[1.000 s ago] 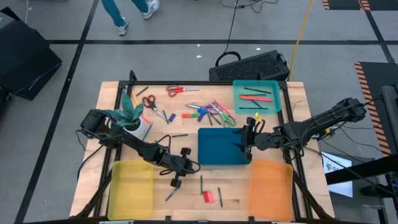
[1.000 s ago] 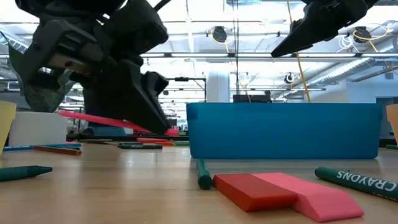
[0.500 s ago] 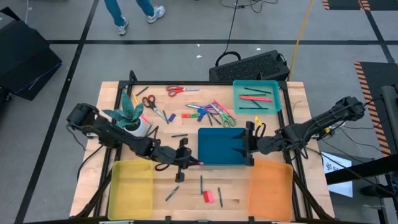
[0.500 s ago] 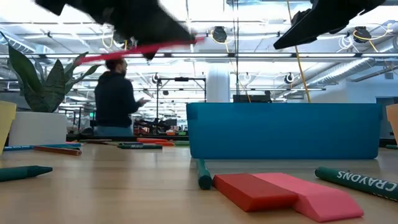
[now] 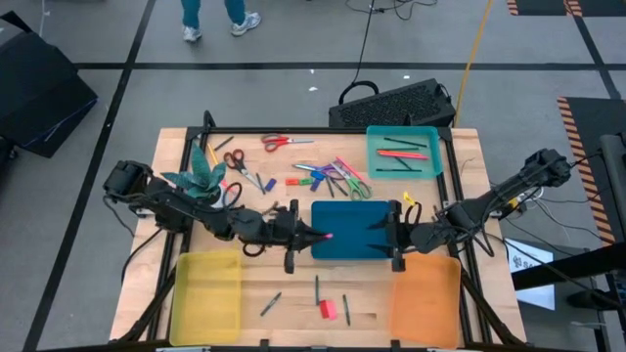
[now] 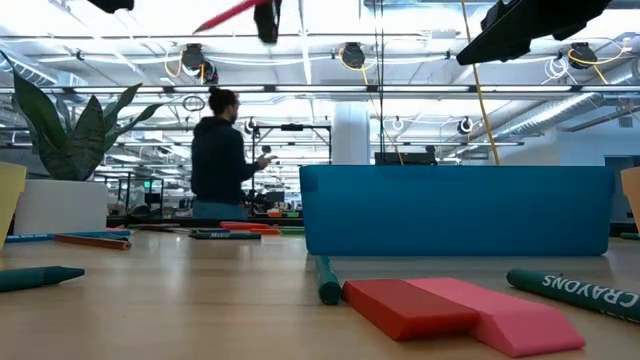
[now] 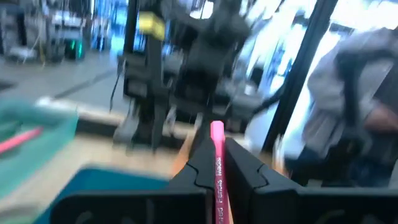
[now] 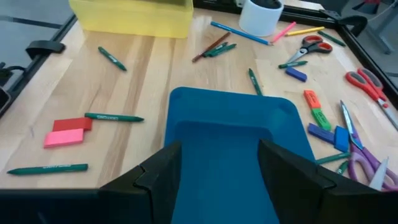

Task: Sort crayons/erasers/pens/pencils in bins
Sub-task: Put the pink pencil into the green bin

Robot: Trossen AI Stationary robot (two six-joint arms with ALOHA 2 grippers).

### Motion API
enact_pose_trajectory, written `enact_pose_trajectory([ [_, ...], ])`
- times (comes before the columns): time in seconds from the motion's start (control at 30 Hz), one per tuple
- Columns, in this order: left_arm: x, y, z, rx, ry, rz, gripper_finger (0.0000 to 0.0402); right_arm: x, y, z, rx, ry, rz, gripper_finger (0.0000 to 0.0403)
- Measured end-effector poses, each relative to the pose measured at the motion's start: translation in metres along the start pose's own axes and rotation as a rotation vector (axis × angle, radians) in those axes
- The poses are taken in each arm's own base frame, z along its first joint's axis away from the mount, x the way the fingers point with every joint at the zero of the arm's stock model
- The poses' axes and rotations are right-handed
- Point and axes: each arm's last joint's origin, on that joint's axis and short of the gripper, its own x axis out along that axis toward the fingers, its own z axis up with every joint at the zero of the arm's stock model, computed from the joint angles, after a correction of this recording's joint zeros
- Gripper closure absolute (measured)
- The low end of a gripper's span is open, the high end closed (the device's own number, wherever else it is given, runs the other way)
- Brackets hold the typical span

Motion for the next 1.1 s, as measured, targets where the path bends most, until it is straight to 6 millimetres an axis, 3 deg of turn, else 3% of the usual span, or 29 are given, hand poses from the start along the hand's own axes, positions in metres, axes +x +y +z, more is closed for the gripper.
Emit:
enact_pose_trajectory([
  [0.2, 0.000, -0.001, 0.010, -0.025, -0.098, -0.019, 0.0386, -0.002, 0.004, 0.000, 0.007, -0.016, -0.007, 0.0200],
  [0.4, -0.002, -0.002, 0.020, 0.011, -0.203, -0.008, 0.0389, 0.001, 0.014, 0.013, 0.022, -0.164, -0.043, 0.0200],
  [0.67, -0.003, 0.002, 0.029, 0.091, -0.289, 0.028, 0.0389, 0.037, 0.029, 0.037, 0.145, -0.458, -0.055, 0.0200],
  [0.87, 0.002, 0.000, 0.036, 0.178, -0.318, 0.041, 0.0384, 0.060, 0.025, 0.049, 0.224, -0.709, -0.108, 0.0200],
  [1.1, 0.022, -0.008, 0.045, 0.248, -0.346, -0.013, 0.0389, 0.076, 0.012, 0.055, 0.198, -0.733, -0.177, 0.0200],
])
